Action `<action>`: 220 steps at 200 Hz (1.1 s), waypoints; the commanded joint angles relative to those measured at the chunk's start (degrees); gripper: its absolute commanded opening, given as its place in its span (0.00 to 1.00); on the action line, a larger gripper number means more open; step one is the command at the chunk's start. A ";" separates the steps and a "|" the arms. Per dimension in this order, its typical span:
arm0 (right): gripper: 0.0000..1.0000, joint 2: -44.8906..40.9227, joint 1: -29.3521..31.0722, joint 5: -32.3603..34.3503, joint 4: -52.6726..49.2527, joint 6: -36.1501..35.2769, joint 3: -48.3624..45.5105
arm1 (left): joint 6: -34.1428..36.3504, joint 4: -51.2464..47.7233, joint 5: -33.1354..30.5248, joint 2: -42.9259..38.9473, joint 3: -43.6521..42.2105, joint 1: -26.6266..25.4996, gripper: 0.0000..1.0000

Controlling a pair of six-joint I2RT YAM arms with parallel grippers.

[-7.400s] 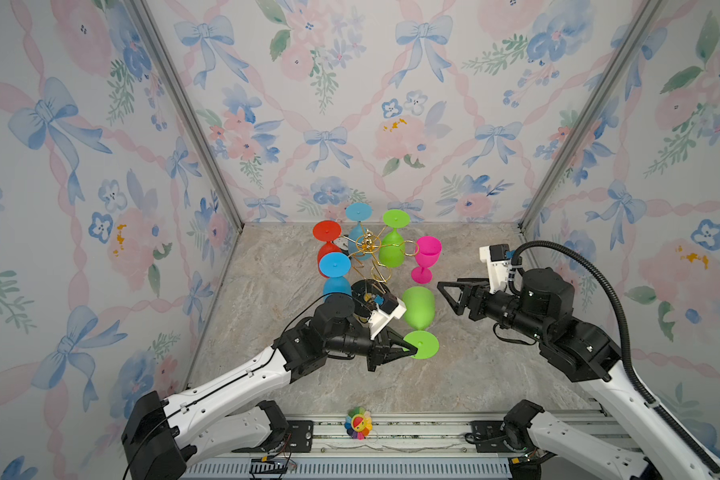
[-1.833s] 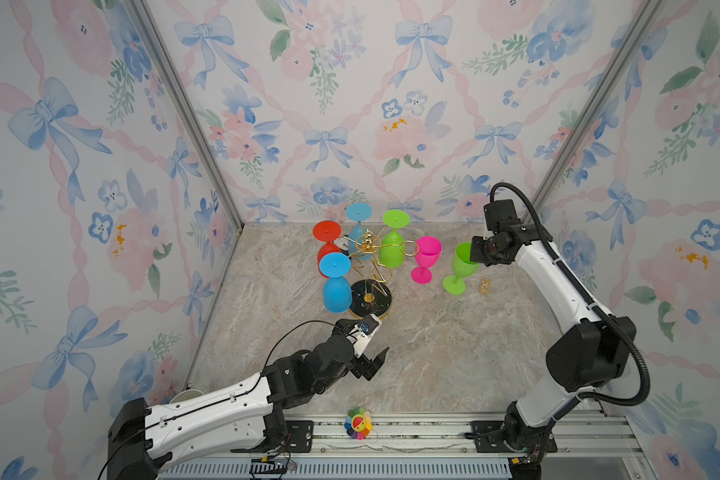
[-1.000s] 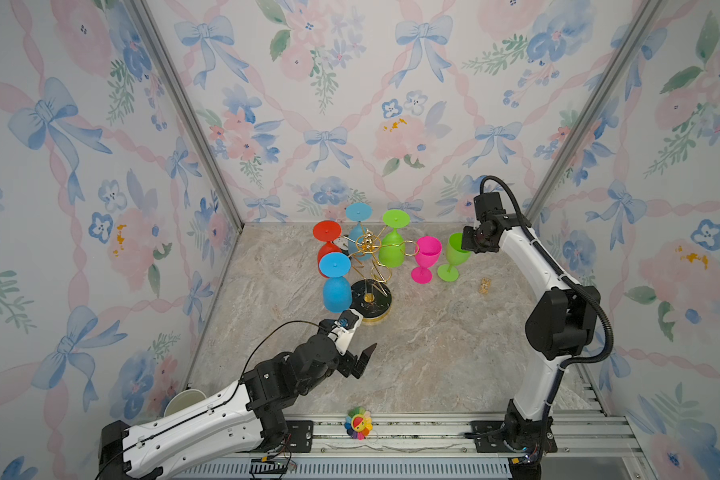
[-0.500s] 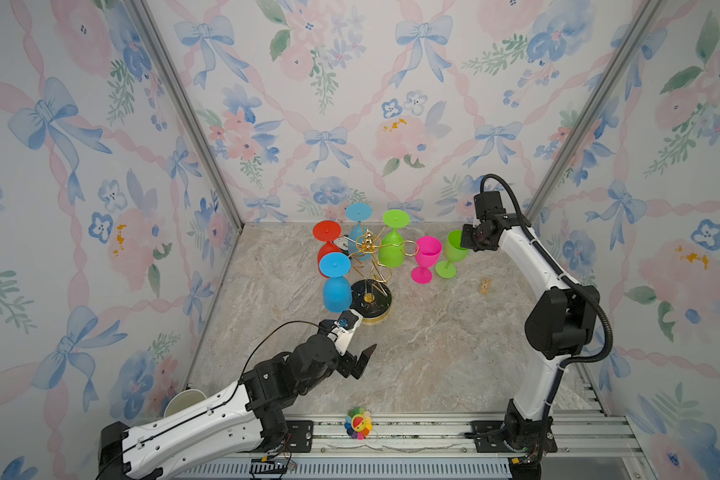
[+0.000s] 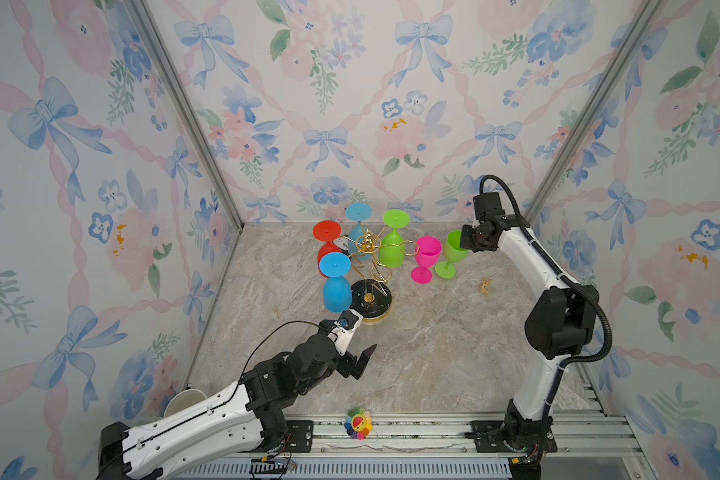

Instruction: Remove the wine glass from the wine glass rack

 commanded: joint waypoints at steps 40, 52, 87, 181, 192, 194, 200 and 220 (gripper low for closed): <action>0.00 1.11 0.71 0.71 0.24 -0.19 -0.89 | -1.20 -0.22 0.77 -0.56 -0.79 0.44 0.98; 0.00 1.11 0.71 0.75 0.18 -0.20 -1.00 | -1.20 -0.17 0.77 -0.57 -0.72 0.50 0.98; 0.00 1.20 0.89 0.74 -0.02 -0.19 -1.26 | -1.21 -0.22 0.92 -0.54 -0.72 0.48 0.98; 0.02 1.12 1.07 0.59 -0.29 -0.11 -1.97 | -1.20 -0.19 1.16 -0.34 -0.74 0.51 0.98; 0.04 1.11 1.15 0.63 -0.24 -0.11 -2.06 | -1.20 -0.21 1.22 -0.41 -0.71 0.55 0.98; 0.04 1.02 1.18 0.67 -0.23 -0.13 -2.06 | -1.24 -0.19 1.23 -0.36 -0.73 0.58 0.98; 0.04 1.01 1.15 0.68 -0.20 -0.05 -2.18 | -1.20 -0.22 1.26 -0.40 -0.72 0.56 0.98; 0.05 1.02 1.25 0.63 -0.10 0.06 -2.43 | -1.20 -0.21 1.36 -0.31 -0.72 0.53 0.98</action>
